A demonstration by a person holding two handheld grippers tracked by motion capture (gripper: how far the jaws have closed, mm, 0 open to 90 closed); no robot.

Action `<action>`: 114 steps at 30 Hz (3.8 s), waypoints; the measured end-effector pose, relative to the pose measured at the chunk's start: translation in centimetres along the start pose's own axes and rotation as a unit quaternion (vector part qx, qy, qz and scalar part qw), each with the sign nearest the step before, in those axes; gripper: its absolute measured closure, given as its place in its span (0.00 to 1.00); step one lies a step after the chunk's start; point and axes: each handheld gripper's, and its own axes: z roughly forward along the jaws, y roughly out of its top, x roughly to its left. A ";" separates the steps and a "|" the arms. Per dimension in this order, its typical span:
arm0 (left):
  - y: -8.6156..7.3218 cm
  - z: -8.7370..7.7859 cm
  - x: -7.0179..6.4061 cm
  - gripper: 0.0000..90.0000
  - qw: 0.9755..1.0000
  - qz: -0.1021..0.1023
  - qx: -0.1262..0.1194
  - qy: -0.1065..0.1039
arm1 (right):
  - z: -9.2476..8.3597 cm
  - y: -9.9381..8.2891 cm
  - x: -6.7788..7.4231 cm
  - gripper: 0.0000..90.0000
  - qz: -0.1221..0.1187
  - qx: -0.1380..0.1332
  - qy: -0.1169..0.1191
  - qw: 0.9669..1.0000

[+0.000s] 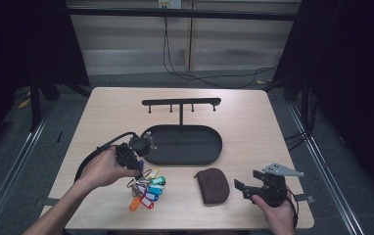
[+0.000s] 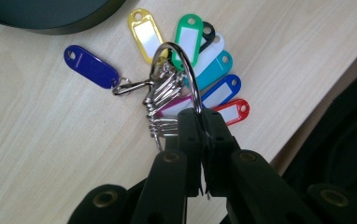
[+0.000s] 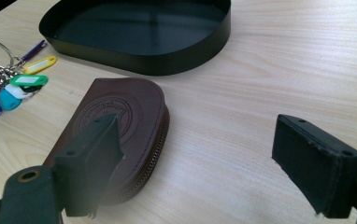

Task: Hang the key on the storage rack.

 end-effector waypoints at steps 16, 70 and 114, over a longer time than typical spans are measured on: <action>0.1 -1.9 0.4 0.98 1.000 -0.006 -0.023 0.004 | 0.0 0.0 -0.1 0.16 0.005 0.000 -0.003 1.000; 0.7 -10.3 0.8 0.98 0.998 -0.022 -0.064 0.019 | 0.1 0.0 -0.2 0.17 0.006 0.005 -0.004 1.000; 4.2 -14.0 3.3 0.98 0.997 -0.038 -0.050 0.039 | 0.1 0.0 -0.2 0.17 0.002 0.008 -0.004 1.000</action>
